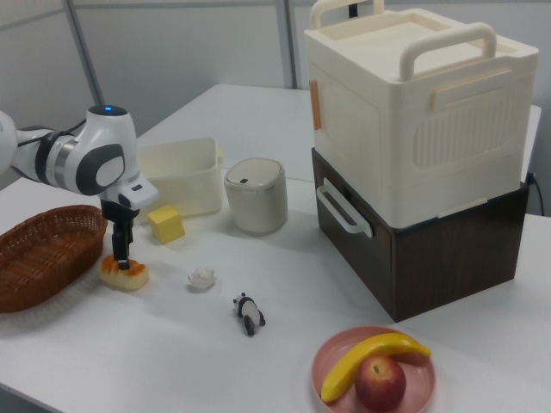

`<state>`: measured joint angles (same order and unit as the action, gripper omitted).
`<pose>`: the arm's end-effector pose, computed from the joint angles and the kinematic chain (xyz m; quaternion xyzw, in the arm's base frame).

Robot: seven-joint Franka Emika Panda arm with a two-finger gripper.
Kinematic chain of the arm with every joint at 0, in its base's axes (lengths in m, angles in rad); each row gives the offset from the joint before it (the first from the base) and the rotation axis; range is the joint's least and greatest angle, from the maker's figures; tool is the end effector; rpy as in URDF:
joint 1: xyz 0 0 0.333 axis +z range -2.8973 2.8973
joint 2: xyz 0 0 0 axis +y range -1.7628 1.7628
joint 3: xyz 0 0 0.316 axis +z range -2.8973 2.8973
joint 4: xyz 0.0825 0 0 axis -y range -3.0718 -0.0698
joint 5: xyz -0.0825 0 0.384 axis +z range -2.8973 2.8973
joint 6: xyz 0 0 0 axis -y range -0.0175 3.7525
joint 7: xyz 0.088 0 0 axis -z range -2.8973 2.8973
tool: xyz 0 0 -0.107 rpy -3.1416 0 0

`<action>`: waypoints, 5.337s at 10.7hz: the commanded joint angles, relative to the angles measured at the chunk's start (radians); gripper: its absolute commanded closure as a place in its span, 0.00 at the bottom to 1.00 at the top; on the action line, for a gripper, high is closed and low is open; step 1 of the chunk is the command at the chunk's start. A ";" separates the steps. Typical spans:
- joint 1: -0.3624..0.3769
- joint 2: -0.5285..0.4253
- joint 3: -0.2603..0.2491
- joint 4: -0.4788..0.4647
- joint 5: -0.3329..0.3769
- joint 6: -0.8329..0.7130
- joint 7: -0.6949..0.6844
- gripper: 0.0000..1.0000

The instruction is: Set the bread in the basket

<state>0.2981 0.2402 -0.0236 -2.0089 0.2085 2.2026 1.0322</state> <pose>0.5654 0.1670 0.3332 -0.9007 0.4265 0.0667 0.0494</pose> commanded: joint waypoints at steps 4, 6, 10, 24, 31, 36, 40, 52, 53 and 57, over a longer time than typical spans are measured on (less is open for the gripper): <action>0.042 0.002 -0.010 -0.039 0.017 0.009 -0.075 0.18; 0.042 0.002 -0.010 -0.047 0.017 0.003 -0.177 0.53; 0.013 -0.018 -0.016 -0.042 0.017 -0.023 -0.268 0.93; -0.036 -0.009 -0.021 0.032 0.005 -0.172 -0.299 0.00; -0.020 0.032 -0.021 -0.001 -0.037 -0.106 -0.348 0.54; -0.011 -0.108 -0.010 0.074 -0.026 -0.187 -0.356 0.70; 0.156 -0.101 -0.010 0.147 -0.023 -0.150 -0.207 0.60; 0.092 -0.061 -0.035 0.245 -0.084 -0.294 -0.378 0.00; 0.028 -0.065 -0.035 0.263 -0.093 -0.347 -0.458 0.00; -0.175 -0.091 -0.036 0.305 -0.174 -0.383 -0.743 0.00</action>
<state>0.1927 0.1707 -0.0634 -1.7159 0.0972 1.8462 0.4045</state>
